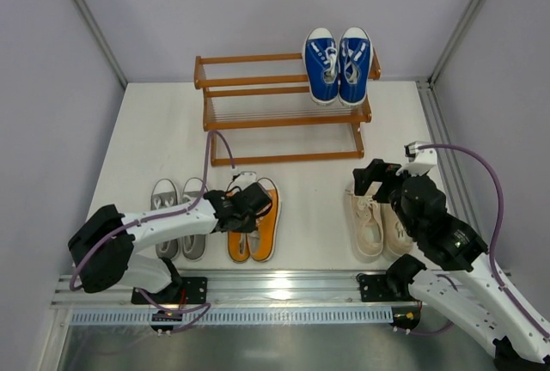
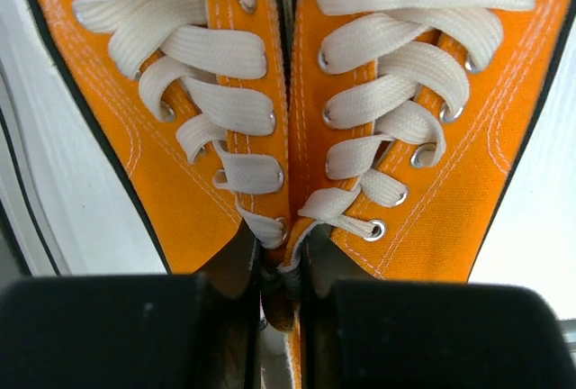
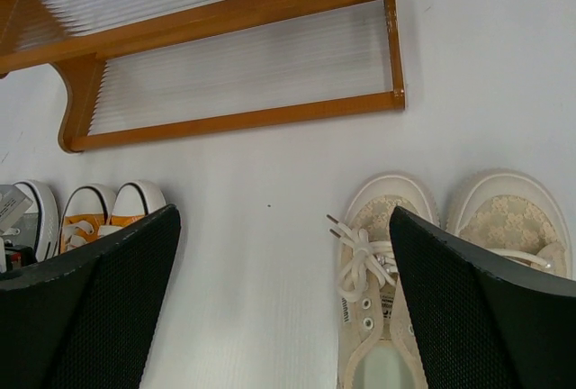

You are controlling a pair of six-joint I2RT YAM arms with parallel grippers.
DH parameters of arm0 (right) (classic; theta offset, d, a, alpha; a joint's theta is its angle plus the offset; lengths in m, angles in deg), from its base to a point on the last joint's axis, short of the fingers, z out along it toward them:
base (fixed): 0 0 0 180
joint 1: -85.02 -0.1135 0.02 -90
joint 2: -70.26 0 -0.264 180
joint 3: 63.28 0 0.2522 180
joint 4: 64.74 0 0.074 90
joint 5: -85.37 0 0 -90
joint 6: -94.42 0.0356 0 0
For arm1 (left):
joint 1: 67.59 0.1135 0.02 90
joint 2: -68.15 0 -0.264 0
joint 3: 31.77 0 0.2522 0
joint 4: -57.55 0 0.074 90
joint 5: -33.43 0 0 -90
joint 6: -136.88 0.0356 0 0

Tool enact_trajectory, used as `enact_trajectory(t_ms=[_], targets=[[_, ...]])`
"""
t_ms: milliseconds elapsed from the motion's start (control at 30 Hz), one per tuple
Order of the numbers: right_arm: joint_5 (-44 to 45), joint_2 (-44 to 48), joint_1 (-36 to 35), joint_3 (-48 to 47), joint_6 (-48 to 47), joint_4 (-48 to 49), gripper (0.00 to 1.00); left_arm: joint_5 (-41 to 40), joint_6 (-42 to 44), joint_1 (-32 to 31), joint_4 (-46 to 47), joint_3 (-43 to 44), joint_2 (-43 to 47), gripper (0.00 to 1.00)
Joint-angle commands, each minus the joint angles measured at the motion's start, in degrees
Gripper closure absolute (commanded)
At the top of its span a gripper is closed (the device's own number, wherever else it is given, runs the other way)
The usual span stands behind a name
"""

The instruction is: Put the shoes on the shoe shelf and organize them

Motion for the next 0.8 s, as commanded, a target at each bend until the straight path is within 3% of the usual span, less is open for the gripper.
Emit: enact_trajectory(t_ms=[0,333,633,767], targets=[[-0.35,0.64,-0.30,-0.37,0.26,1.24,0.01,-3.03,-0.72,-1.90,-0.28,3.81,3.83,1.00],[0.17,1.52,-0.30,-0.82,-0.45,0.72,0.01,-11.38,0.85,-7.36,-16.20,20.16,18.00,1.00],[0.17,1.52,-0.30,-1.08,-1.33,0.89,0.01,-22.19,19.28,-6.92,-16.74,43.10,11.86,1.00],[0.35,2.22,-0.30,-1.08,-1.68,0.37,0.01,-20.10,27.73,-3.77,-11.21,49.79,9.13,1.00]])
